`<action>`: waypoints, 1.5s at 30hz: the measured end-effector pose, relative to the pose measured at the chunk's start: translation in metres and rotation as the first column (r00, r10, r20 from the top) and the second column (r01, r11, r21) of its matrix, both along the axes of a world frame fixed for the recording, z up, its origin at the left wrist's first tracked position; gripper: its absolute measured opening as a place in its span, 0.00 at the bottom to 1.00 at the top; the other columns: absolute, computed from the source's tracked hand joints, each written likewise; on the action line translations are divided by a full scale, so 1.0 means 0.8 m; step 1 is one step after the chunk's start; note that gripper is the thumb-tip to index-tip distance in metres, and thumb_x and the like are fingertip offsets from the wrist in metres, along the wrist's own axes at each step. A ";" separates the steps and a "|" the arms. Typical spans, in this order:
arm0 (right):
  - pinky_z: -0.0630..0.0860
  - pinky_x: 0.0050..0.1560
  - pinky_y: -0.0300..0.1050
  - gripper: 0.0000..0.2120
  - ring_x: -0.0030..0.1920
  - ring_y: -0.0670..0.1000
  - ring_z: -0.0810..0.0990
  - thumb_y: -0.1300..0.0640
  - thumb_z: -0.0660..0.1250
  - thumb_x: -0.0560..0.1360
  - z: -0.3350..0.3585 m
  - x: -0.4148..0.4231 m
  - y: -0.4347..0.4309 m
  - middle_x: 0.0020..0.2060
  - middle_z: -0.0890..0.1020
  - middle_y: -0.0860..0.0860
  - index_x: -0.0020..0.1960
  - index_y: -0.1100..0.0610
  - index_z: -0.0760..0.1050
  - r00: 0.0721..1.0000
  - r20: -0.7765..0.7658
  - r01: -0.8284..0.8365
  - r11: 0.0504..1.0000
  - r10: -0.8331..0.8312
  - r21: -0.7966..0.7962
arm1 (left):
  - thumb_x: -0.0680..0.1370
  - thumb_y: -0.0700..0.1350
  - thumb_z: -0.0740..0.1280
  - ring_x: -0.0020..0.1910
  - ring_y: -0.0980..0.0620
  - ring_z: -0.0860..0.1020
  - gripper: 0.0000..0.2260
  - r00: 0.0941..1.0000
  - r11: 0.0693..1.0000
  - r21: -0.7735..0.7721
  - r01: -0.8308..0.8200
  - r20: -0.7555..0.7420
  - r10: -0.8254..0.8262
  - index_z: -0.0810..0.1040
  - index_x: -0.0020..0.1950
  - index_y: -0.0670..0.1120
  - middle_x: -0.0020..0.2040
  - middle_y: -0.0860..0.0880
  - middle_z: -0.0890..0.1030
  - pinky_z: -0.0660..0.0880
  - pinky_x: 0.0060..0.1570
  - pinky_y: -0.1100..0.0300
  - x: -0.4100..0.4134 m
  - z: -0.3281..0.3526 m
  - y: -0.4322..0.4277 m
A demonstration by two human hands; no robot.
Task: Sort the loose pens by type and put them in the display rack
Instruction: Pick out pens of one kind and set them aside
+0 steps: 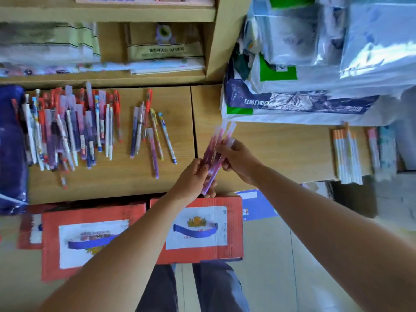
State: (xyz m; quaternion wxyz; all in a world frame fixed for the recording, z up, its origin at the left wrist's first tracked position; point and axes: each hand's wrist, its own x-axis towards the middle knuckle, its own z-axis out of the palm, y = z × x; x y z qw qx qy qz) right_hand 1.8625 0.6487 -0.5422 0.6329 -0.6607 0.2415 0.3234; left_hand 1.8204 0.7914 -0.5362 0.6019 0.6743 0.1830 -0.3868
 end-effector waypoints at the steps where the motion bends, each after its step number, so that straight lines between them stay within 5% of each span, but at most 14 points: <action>1: 0.62 0.25 0.37 0.05 0.24 0.47 0.66 0.65 0.60 0.79 -0.001 -0.003 -0.004 0.30 0.74 0.58 0.45 0.61 0.71 1.000 -0.006 0.029 0.999 -0.029 0.027 | 0.84 0.44 0.53 0.26 0.48 0.77 0.09 1.000 1.000 0.011 0.012 -0.001 -0.012 0.68 0.59 0.41 0.35 0.44 0.77 0.75 0.30 0.55 -0.001 0.002 -0.005; 6: 0.67 0.34 0.41 0.03 0.31 0.49 0.70 0.62 0.64 0.78 -0.004 -0.016 -0.010 0.43 0.78 0.62 0.50 0.62 0.72 0.990 -0.056 0.132 0.986 -0.127 0.105 | 0.84 0.43 0.53 0.23 0.49 0.70 0.10 0.997 0.997 0.010 0.073 0.011 -0.073 0.67 0.59 0.38 0.31 0.43 0.72 0.68 0.25 0.59 -0.006 0.004 -0.022; 13: 0.76 0.35 0.38 0.04 0.32 0.47 0.77 0.62 0.67 0.77 -0.010 -0.028 -0.011 0.37 0.79 0.56 0.46 0.63 0.76 0.991 -0.083 0.111 0.989 -0.104 0.094 | 0.84 0.43 0.53 0.26 0.49 0.71 0.08 0.981 0.981 -0.032 0.193 -0.010 -0.193 0.69 0.50 0.42 0.32 0.46 0.72 0.68 0.28 0.58 -0.010 -0.005 -0.015; 19: 0.74 0.34 0.36 0.06 0.35 0.47 0.79 0.60 0.64 0.79 -0.006 -0.035 -0.006 0.38 0.81 0.53 0.45 0.59 0.75 0.991 -0.089 0.104 0.993 -0.098 0.060 | 0.84 0.48 0.54 0.36 0.49 0.78 0.11 0.959 0.959 0.016 0.283 0.021 -0.283 0.71 0.60 0.46 0.44 0.44 0.79 0.78 0.41 0.52 -0.013 -0.008 -0.006; 23: 0.71 0.28 0.32 0.06 0.31 0.45 0.78 0.59 0.62 0.80 -0.001 -0.030 -0.013 0.37 0.82 0.53 0.46 0.60 0.74 0.996 0.011 0.094 0.994 -0.093 -0.060 | 0.83 0.50 0.55 0.52 0.50 0.77 0.11 0.912 0.910 0.190 0.369 0.113 -0.393 0.72 0.60 0.47 0.50 0.50 0.77 0.72 0.53 0.53 -0.003 -0.017 0.000; 26: 0.72 0.28 0.33 0.06 0.30 0.45 0.78 0.60 0.62 0.80 -0.002 -0.025 -0.029 0.36 0.82 0.53 0.45 0.59 0.74 0.995 0.053 0.096 0.985 -0.090 -0.141 | 0.83 0.48 0.56 0.57 0.51 0.76 0.11 0.919 0.913 0.284 0.293 0.180 -0.350 0.73 0.61 0.47 0.58 0.51 0.77 0.70 0.54 0.58 0.005 -0.023 -0.001; 30: 0.73 0.33 0.37 0.07 0.31 0.46 0.79 0.58 0.65 0.79 -0.004 -0.024 -0.059 0.35 0.82 0.52 0.47 0.62 0.77 0.983 -0.020 -0.183 0.965 0.183 -0.189 | 0.82 0.49 0.58 0.60 0.48 0.76 0.12 0.972 0.974 0.209 0.092 0.195 -0.134 0.72 0.63 0.45 0.58 0.49 0.77 0.72 0.59 0.54 0.025 -0.020 -0.026; 36: 0.73 0.33 0.37 0.11 0.24 0.44 0.76 0.56 0.65 0.78 0.010 -0.015 -0.102 0.22 0.79 0.46 0.37 0.56 0.74 0.819 -0.075 -0.572 0.797 0.569 -0.194 | 0.78 0.52 0.66 0.49 0.50 0.79 0.20 0.986 0.987 0.063 -0.150 0.083 0.145 0.66 0.69 0.54 0.57 0.43 0.77 0.77 0.49 0.50 0.057 -0.008 -0.092; 41: 0.68 0.34 0.39 0.10 0.25 0.43 0.73 0.54 0.62 0.80 0.015 0.001 -0.142 0.26 0.77 0.46 0.41 0.54 0.72 0.720 -0.089 -0.693 0.710 0.688 -0.126 | 0.78 0.47 0.66 0.37 0.51 0.79 0.09 0.991 0.987 0.127 -0.103 0.094 0.091 0.72 0.55 0.45 0.50 0.43 0.78 0.76 0.38 0.56 0.057 -0.010 -0.139; 45: 0.72 0.31 0.40 0.07 0.25 0.45 0.76 0.50 0.61 0.81 0.018 0.013 -0.178 0.32 0.79 0.51 0.46 0.51 0.73 0.668 -0.105 -0.744 0.666 0.737 -0.052 | 0.77 0.51 0.67 0.29 0.58 0.78 0.13 0.992 0.986 0.161 -0.034 0.123 0.014 0.72 0.53 0.43 0.38 0.50 0.79 0.73 0.33 0.60 0.058 -0.003 -0.159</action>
